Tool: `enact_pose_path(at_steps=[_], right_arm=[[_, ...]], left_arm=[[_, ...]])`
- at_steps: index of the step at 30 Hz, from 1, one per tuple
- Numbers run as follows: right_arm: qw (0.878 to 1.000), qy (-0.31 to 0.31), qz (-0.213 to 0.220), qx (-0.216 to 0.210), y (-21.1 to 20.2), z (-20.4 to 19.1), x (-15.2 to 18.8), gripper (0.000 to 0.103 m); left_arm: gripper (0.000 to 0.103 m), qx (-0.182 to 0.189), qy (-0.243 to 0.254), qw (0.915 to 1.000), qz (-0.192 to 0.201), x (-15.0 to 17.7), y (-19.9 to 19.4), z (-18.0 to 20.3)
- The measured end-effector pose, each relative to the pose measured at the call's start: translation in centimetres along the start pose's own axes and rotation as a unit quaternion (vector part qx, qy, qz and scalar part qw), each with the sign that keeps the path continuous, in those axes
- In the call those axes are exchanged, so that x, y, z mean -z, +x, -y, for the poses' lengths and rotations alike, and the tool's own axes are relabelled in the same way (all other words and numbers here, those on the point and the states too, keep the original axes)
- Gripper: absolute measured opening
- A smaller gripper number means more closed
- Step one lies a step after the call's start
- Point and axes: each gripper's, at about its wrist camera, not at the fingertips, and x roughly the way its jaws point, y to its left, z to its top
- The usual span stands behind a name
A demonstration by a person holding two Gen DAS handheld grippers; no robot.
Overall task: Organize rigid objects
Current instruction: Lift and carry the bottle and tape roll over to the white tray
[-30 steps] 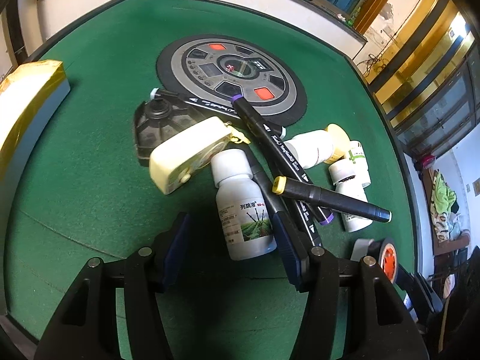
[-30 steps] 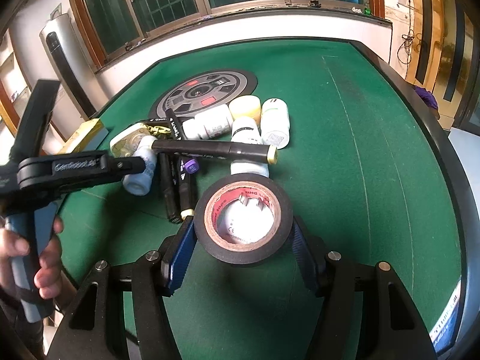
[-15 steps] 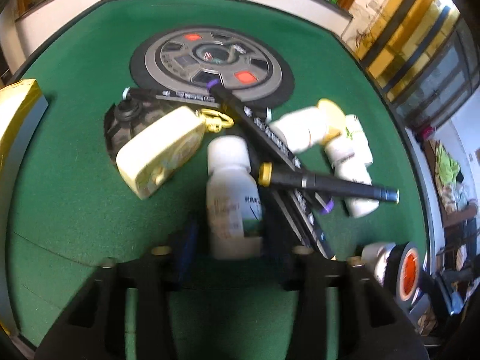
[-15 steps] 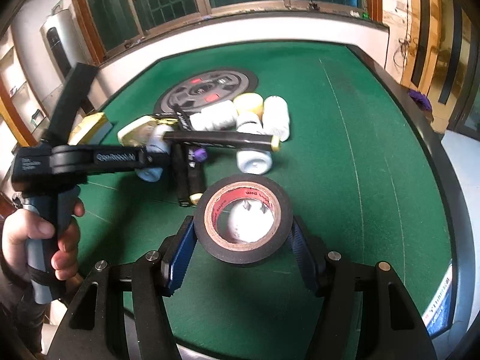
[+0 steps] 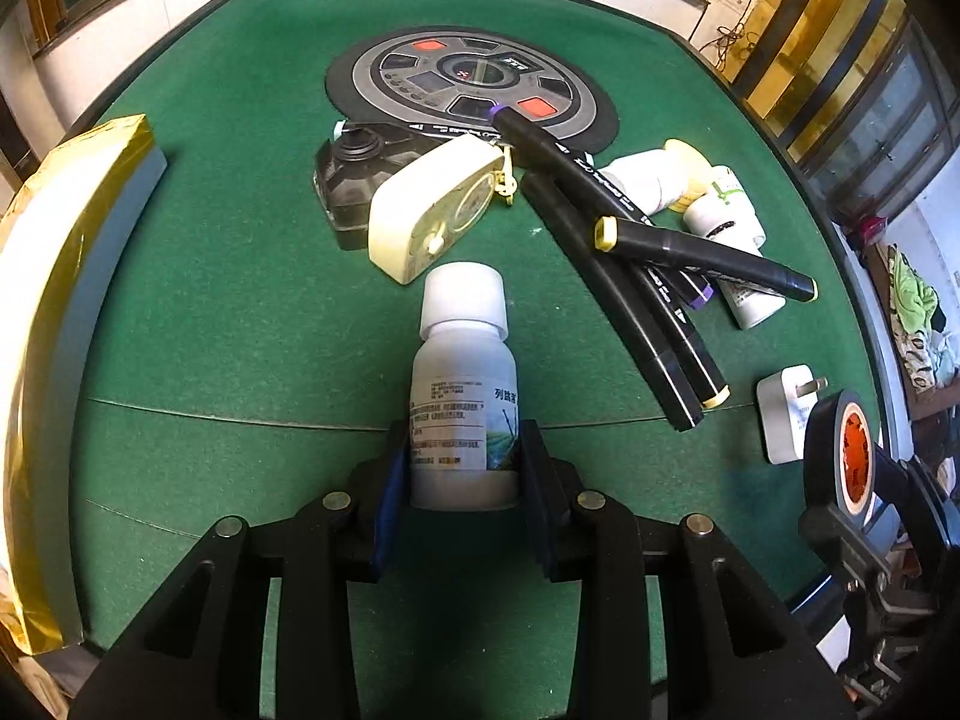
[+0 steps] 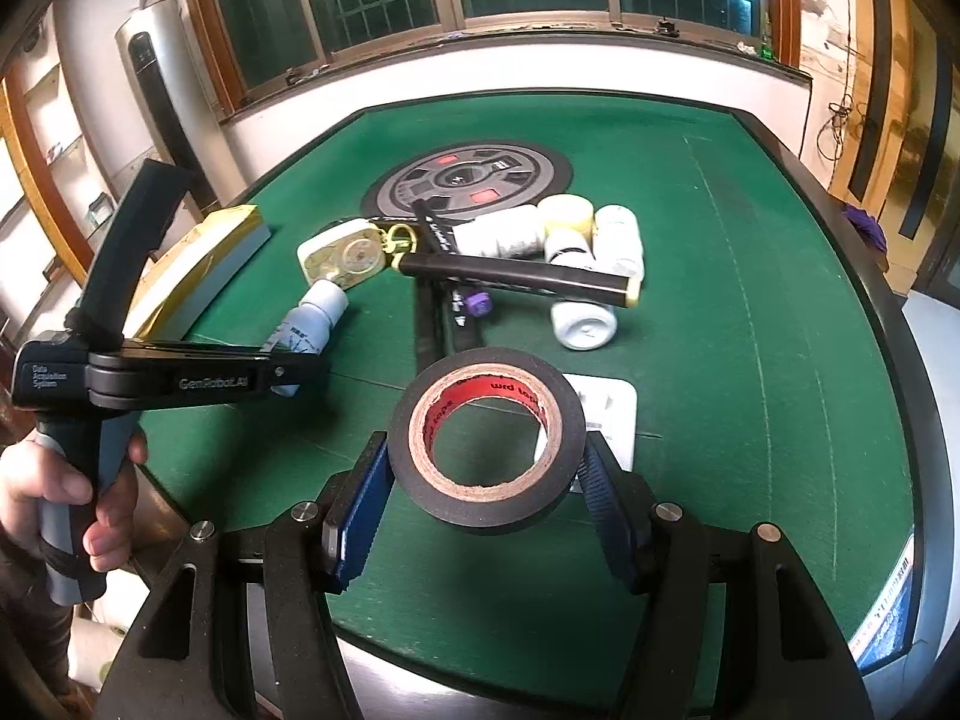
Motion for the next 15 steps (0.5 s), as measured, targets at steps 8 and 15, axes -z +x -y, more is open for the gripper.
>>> enact_pose_path(at_steps=[8, 15], right_arm=[[1.0, -0.013, 0.004, 0.0, -0.2, -1.3, 0.1, 0.057], [1.0, -0.018, 0.008, 0.002, -0.6, -1.9, 0.0, 0.057]], left_arm=[[0.032, -0.03, 0.022, 0.9991, 0.02, 0.3, 0.2, 1.0], [0.032, -0.012, -0.009, 0.9995, 0.027, 0.8, -0.3, -0.3]])
